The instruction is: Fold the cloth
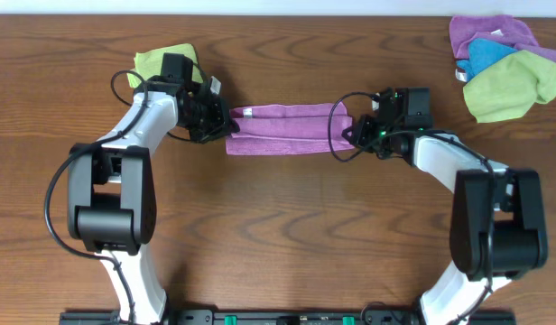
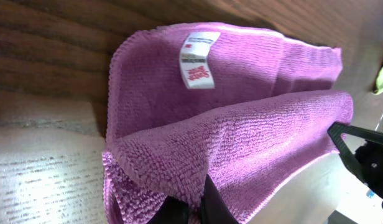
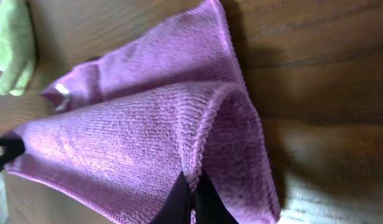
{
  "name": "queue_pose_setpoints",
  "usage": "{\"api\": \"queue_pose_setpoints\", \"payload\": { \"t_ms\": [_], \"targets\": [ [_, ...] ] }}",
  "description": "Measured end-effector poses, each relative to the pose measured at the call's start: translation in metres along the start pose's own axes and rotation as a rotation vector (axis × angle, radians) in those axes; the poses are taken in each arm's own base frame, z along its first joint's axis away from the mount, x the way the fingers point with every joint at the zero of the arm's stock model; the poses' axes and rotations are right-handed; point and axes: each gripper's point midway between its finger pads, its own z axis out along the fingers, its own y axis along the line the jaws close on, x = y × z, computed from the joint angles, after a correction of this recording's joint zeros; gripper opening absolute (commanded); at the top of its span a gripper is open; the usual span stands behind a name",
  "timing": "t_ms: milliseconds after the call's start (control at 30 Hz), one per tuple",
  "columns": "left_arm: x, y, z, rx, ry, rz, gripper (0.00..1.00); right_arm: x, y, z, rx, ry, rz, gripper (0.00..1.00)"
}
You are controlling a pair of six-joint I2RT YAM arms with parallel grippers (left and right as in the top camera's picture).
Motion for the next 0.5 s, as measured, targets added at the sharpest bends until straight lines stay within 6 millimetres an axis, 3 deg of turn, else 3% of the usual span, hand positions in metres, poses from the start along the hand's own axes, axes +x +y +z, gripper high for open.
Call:
{"api": "queue_pose_setpoints", "payload": {
  "t_ms": [233,500],
  "targets": [
    [0.004,0.02,0.023,-0.021,0.045,-0.037,0.06,-0.004,-0.002,0.004,0.001,-0.016,-0.013,0.01],
    [0.0,0.021,0.025,-0.016,0.033,-0.028,0.06,0.001,-0.011,0.013,0.014,0.003,-0.001,0.01]
  ]
}}
